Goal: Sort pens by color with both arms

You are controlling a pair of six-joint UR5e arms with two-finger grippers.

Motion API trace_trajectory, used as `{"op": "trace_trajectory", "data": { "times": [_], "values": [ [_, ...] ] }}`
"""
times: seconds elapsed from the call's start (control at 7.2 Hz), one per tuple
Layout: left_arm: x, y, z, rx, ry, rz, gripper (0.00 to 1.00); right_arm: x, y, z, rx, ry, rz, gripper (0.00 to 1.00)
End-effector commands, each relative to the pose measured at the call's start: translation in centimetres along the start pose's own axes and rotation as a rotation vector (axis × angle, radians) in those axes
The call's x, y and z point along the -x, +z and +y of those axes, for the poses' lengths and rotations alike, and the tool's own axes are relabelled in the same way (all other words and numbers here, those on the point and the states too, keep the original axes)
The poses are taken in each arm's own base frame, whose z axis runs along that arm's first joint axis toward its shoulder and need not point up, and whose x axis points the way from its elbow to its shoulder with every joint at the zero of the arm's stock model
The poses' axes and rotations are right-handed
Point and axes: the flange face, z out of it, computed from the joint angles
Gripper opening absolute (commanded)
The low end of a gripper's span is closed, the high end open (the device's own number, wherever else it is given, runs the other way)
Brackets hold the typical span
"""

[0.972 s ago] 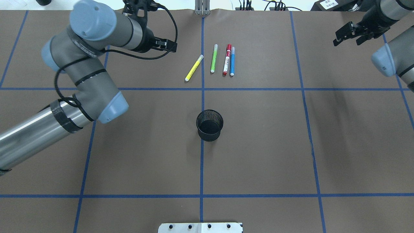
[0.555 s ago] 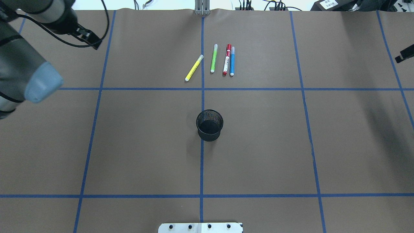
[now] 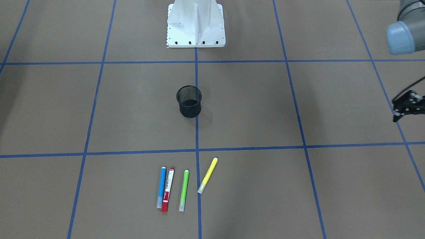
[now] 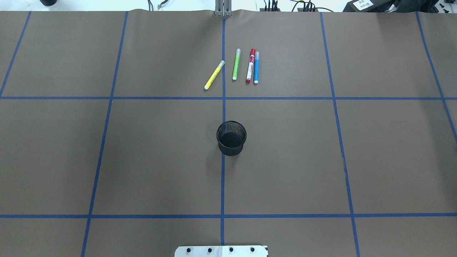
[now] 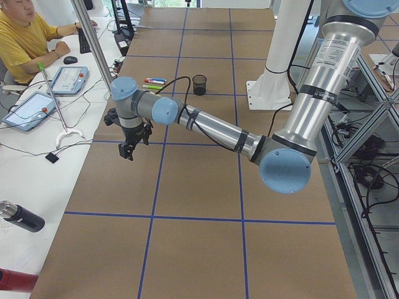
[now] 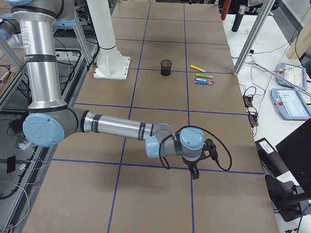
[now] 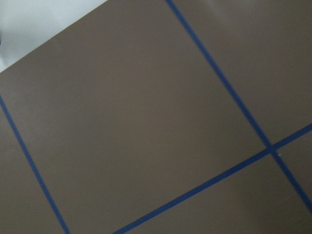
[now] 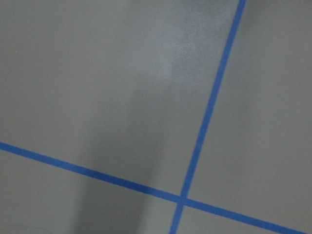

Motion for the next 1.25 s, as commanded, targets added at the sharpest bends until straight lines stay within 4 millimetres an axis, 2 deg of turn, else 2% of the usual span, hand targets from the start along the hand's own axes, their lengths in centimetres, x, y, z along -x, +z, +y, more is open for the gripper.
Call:
{"op": "trace_trajectory", "data": {
  "times": [0.0, 0.14, 0.28, 0.42, 0.69, 0.97, 1.11],
  "values": [
    [9.3, 1.4, 9.2, 0.029, -0.179, 0.041, 0.99, -1.1, -1.1, 1.4, 0.008, 0.072, -0.031, 0.99],
    [11.3, 1.3, 13.3, 0.027, -0.237, 0.040, 0.99, 0.0, -2.7, 0.4, 0.030, 0.103, -0.032, 0.99],
    [10.2, 1.9, 17.3, 0.033, -0.254, 0.042, 0.99, 1.1, -3.9, -0.1, 0.039, 0.111, -0.024, 0.99],
    [9.2, 1.9, 20.0, 0.032, -0.254, 0.042, 0.99, 1.2, -4.0, 0.0, 0.043, 0.114, -0.024, 0.99],
    [8.6, 1.6, 20.5, 0.043, -0.412, 0.032, 0.99, 1.2, -3.9, 0.0, 0.044, 0.119, -0.023, 0.99],
    [8.5, 1.8, 21.1, 0.052, -0.442, 0.035, 0.99, 1.7, -3.9, -0.9, 0.051, 0.183, 0.003, 0.99],
    [8.4, 1.7, 21.0, 0.048, -0.437, 0.036, 0.99, 2.5, -2.5, -1.2, 0.084, 0.207, 0.019, 0.99]
  ]
}}
